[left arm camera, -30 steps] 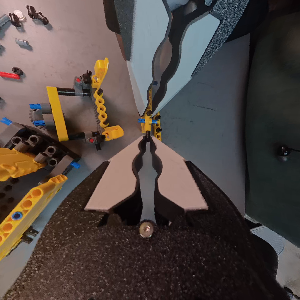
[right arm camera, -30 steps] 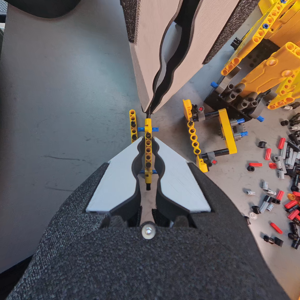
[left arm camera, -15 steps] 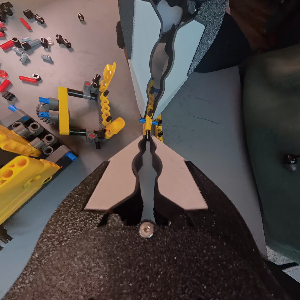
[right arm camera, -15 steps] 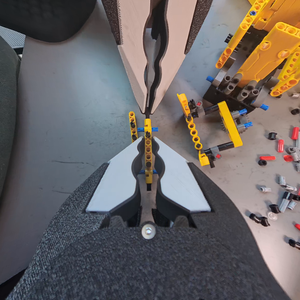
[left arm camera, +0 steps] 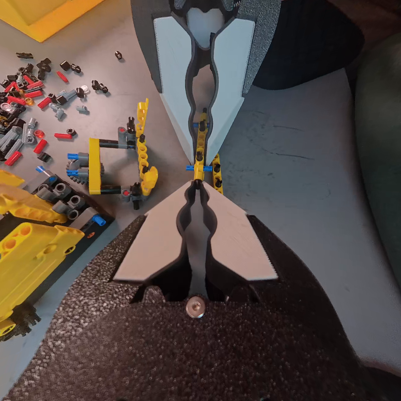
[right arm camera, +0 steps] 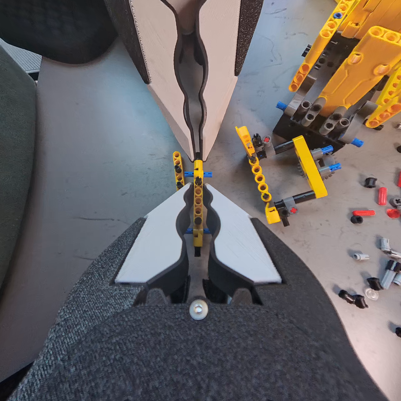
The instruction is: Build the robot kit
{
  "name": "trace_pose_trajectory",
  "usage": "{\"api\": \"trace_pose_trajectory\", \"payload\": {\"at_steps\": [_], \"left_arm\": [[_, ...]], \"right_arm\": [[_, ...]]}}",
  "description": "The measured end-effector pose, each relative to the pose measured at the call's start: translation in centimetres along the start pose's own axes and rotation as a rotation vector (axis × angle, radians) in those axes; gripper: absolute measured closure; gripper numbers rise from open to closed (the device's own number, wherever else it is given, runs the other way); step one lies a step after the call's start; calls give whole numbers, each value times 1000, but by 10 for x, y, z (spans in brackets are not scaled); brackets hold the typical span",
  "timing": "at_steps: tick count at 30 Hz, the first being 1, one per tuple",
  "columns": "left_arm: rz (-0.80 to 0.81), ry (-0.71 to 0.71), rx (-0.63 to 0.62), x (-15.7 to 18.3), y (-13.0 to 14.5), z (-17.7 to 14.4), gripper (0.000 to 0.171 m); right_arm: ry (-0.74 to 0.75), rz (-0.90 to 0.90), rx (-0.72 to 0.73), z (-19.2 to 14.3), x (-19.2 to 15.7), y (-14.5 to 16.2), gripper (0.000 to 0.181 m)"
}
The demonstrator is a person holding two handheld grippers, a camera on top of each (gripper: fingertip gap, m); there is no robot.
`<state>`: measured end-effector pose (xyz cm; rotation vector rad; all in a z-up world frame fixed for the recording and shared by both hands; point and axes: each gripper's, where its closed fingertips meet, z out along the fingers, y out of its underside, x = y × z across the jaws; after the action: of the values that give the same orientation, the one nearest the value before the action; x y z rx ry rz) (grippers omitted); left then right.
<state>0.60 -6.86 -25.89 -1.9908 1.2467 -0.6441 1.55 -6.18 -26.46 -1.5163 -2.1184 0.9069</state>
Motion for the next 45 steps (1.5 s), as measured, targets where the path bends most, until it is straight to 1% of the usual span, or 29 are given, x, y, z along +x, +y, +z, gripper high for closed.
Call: {"api": "trace_pose_trajectory", "payload": {"at_steps": [5, 8, 10, 11, 12, 13, 16, 19, 25, 29, 31, 36, 38, 39, 41, 42, 45], "left_arm": [[17, -22, -16, 1, 0, 0, 169], [5, -2, -26, 0, 1, 0, 169], [25, 3, -37, 0, 0, 1, 168], [39, -4, -45, -1, 1, 1, 168], [49, -22, -53, -3, 2, 0, 168], [53, -50, -58, -6, 4, -1, 168], [51, -84, -72, -6, 10, -4, 167], [28, -98, -63, -6, 14, -8, 160], [-25, -107, -12, -5, 10, -13, 154], [-61, -106, -9, -4, 8, -9, 153], [-98, -94, -16, -4, 8, -5, 153], [-137, -62, -30, 0, 8, 1, 151], [-149, -51, -30, 1, 7, 4, 151], [-151, -45, -30, 1, 7, 5, 150], [-142, -56, -26, 0, 6, 4, 150], [-133, -63, -20, 0, 6, 4, 149], [-125, -86, 2, -3, 5, 2, 151]], "right_arm": [[11, -11, -7, 0, 0, 0, 177], [16, -14, -13, 2, -1, -1, 176], [33, -40, -32, 7, 0, 0, 175], [53, -80, -54, 11, 1, 3, 174], [79, -111, -44, 11, 3, 0, 172], [103, -124, -35, 11, 5, -2, 168], [106, -126, -4, 10, 2, -5, 162], [135, -129, 13, 5, 4, -2, 157], [177, -105, 70, -14, 7, 2, 154], [217, -97, 62, -22, 12, 9, 154], [209, -67, 62, -24, 14, 12, 154], [110, 31, 50, -25, 14, 20, 149], [86, 51, 42, -20, 13, 22, 152], [72, 49, 55, -19, 10, 20, 160], [126, -28, 61, -21, 13, 18, 163], [176, -77, 78, -24, 16, 15, 171], [264, -183, 133, -28, 18, 7, 171]]}}
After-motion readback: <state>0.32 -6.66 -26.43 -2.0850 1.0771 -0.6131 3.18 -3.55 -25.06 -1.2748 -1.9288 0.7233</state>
